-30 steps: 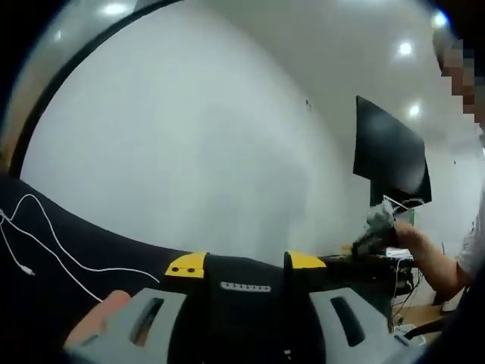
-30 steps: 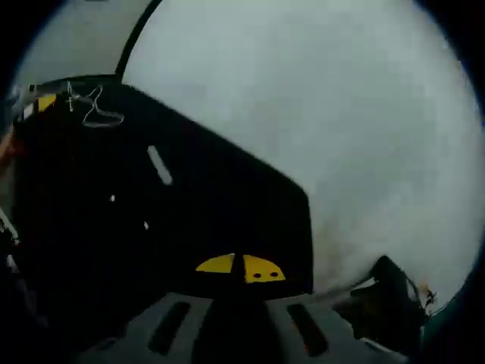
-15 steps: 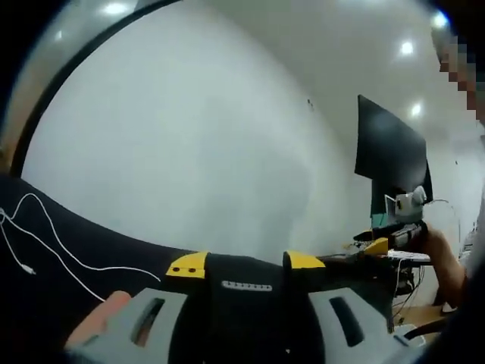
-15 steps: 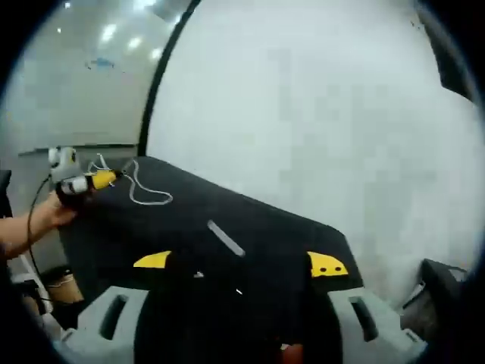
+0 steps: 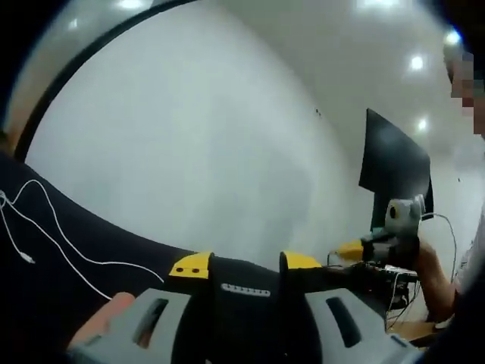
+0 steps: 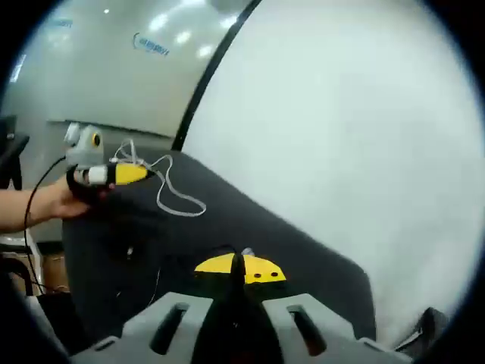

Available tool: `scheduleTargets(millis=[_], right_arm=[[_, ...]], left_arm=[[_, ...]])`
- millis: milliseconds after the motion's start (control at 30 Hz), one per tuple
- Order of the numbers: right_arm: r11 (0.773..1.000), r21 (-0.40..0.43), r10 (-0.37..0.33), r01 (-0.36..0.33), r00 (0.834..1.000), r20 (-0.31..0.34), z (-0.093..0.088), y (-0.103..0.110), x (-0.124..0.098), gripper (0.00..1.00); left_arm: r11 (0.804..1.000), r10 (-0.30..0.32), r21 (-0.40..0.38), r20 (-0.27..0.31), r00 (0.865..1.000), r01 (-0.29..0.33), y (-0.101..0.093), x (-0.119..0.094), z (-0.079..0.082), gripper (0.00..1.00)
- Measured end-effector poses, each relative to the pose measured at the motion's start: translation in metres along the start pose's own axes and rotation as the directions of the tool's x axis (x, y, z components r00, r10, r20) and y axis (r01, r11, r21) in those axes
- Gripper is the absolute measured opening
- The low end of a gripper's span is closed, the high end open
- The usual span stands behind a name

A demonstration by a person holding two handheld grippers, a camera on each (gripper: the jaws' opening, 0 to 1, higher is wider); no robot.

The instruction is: Grab the wires, straighten them and put them on the rack

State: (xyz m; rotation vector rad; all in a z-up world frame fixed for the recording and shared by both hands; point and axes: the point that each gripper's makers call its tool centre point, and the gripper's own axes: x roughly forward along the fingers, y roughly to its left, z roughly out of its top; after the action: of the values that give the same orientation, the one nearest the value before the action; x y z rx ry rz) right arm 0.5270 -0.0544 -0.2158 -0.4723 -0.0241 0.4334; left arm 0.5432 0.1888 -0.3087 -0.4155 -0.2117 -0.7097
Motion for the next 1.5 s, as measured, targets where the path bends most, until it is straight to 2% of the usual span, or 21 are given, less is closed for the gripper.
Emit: scheduleTargets(millis=[67,167,300,400,467,533,633,800,833,900,967,1000,1067,1133,1200,1233,1300,1333,1367,1400,1500], right_arm=[[0.983,-0.081,-0.161,0.165,0.985,0.054,0.029,-0.061,-0.025,0.00],[0.939,-0.065,-0.331,0.339,0.937,0.112,0.058,-0.133,-0.056,0.00],[0.908,0.011,-0.413,0.418,0.891,0.187,0.085,-0.175,-0.085,0.00],[0.909,0.014,-0.411,0.416,0.892,0.188,0.085,-0.180,-0.084,0.01],[0.937,0.045,-0.348,0.345,0.929,0.128,0.067,-0.167,-0.069,0.01],[0.949,0.045,-0.315,0.312,0.941,0.123,0.056,-0.156,-0.058,0.01],[0.954,0.009,-0.299,0.299,0.954,0.014,0.011,-0.148,-0.041,0.01],[0.945,0.016,-0.321,0.328,0.933,-0.163,-0.079,-0.147,-0.036,0.01],[0.942,0.016,-0.327,0.334,0.929,-0.175,-0.088,-0.147,-0.039,0.01],[0.934,0.041,-0.341,0.356,0.918,-0.204,-0.110,-0.147,-0.045,0.00],[0.916,0.122,-0.357,0.382,0.915,-0.187,-0.122,-0.142,-0.055,0.00],[0.913,0.147,-0.352,0.381,0.917,-0.189,-0.127,-0.138,-0.058,0.00],[0.915,0.131,-0.357,0.383,0.915,-0.186,-0.127,-0.136,-0.064,0.01],[0.914,0.103,-0.373,0.391,0.914,-0.162,-0.120,-0.140,-0.069,0.01],[0.907,0.102,-0.394,0.408,0.909,-0.134,-0.110,-0.145,-0.075,0.01],[0.908,0.095,-0.396,0.408,0.910,-0.124,-0.106,-0.144,-0.079,0.01],[0.907,0.097,-0.400,0.411,0.910,-0.113,-0.101,-0.147,-0.081,0.01],[0.906,0.091,-0.402,0.413,0.909,-0.113,-0.101,-0.147,-0.081,0.01],[0.905,0.079,-0.408,0.418,0.906,-0.115,-0.100,-0.148,-0.081,0.02],[0.902,0.018,-0.425,0.431,0.895,-0.136,-0.104,-0.152,-0.082,0.02],[0.885,-0.118,-0.466,0.451,0.861,-0.205,-0.125,-0.159,-0.084,0.03]], left_arm=[[1.000,-0.001,0.004,0.000,1.000,0.001,-0.001,0.000,0.000,0.28],[1.000,-0.001,0.014,-0.007,1.000,0.001,-0.002,0.001,-0.002,0.28],[1.000,0.001,0.030,-0.019,1.000,0.000,-0.004,0.001,-0.004,0.28],[0.998,-0.001,0.061,-0.043,0.999,0.004,-0.007,0.003,-0.009,0.28],[0.996,-0.013,0.088,-0.065,0.998,0.018,-0.011,0.004,-0.014,0.28],[0.991,-0.040,0.120,-0.090,0.995,0.051,-0.020,0.006,-0.019,0.30],[0.978,-0.068,0.185,-0.134,0.989,0.092,-0.033,0.008,-0.028,0.33],[0.931,-0.061,0.339,-0.221,0.973,0.136,-0.065,0.015,-0.042,0.35],[0.906,-0.061,0.395,-0.229,0.971,0.150,-0.084,0.022,-0.042,0.34],[0.919,-0.153,0.331,-0.208,0.966,0.217,-0.134,0.040,-0.039,0.33],[0.921,-0.193,0.280,-0.280,0.941,0.272,-0.173,0.058,-0.061,0.35],[0.919,-0.172,0.271,-0.375,0.911,0.285,-0.186,0.069,-0.088,0.37],[0.900,-0.125,0.327,-0.442,0.888,0.289,-0.187,0.090,-0.121,0.47],[0.911,-0.066,0.330,-0.472,0.879,0.246,-0.175,0.104,-0.144,0.54],[0.927,-0.024,0.307,-0.523,0.852,0.215,-0.169,0.115,-0.167,0.51],[0.909,0.020,0.359,-0.546,0.838,0.213,-0.163,0.121,-0.177,0.47],[0.817,0.106,0.522,-0.554,0.826,0.245,-0.151,0.130,-0.188,0.32],[0.796,0.133,0.551,-0.565,0.814,0.253,-0.145,0.128,-0.191,0.10],[0.762,0.114,0.577,-0.566,0.816,0.294,-0.148,0.128,-0.190,0.00],[0.779,0.146,0.582,-0.531,0.835,0.234,-0.148,0.123,-0.179,0.00],[0.775,0.106,0.615,-0.352,0.930,0.144,-0.164,0.108,-0.117,0.00]])
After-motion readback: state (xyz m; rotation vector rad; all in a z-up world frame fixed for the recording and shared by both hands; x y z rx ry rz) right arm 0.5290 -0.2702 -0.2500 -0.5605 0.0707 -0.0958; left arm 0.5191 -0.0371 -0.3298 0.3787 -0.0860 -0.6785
